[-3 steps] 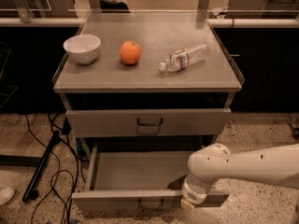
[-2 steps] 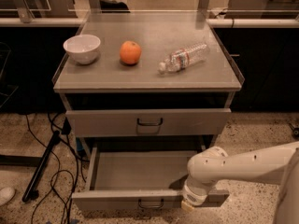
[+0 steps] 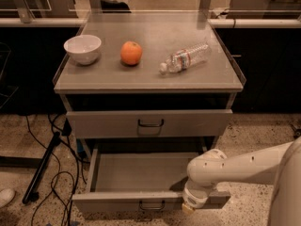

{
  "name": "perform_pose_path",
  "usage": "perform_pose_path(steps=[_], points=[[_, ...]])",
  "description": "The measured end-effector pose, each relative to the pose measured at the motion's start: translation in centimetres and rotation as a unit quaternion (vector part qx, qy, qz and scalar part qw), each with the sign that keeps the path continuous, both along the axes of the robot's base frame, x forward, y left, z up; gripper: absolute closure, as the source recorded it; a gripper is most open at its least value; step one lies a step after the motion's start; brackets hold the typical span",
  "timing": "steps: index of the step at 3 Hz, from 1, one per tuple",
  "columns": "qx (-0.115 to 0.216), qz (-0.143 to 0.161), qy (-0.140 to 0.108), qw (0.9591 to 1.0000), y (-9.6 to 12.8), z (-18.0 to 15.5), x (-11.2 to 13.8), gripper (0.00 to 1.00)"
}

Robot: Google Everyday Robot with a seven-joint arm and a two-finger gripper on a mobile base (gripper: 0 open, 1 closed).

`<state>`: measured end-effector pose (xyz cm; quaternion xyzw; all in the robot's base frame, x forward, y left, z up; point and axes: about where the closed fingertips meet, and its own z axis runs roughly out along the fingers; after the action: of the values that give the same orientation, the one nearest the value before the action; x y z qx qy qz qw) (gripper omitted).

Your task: Close middle drawer

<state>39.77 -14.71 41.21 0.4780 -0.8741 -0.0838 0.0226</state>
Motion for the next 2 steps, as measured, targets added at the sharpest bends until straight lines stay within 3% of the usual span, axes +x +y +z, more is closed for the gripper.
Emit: perform_pose_path(steps=[1, 2], points=[[0.001, -0.013, -0.024, 0.9996, 1.1, 1.4, 2.2, 1.0], [0.008, -0.044, -0.068, 0.9967, 2.4, 4.1, 6.7, 1.0]])
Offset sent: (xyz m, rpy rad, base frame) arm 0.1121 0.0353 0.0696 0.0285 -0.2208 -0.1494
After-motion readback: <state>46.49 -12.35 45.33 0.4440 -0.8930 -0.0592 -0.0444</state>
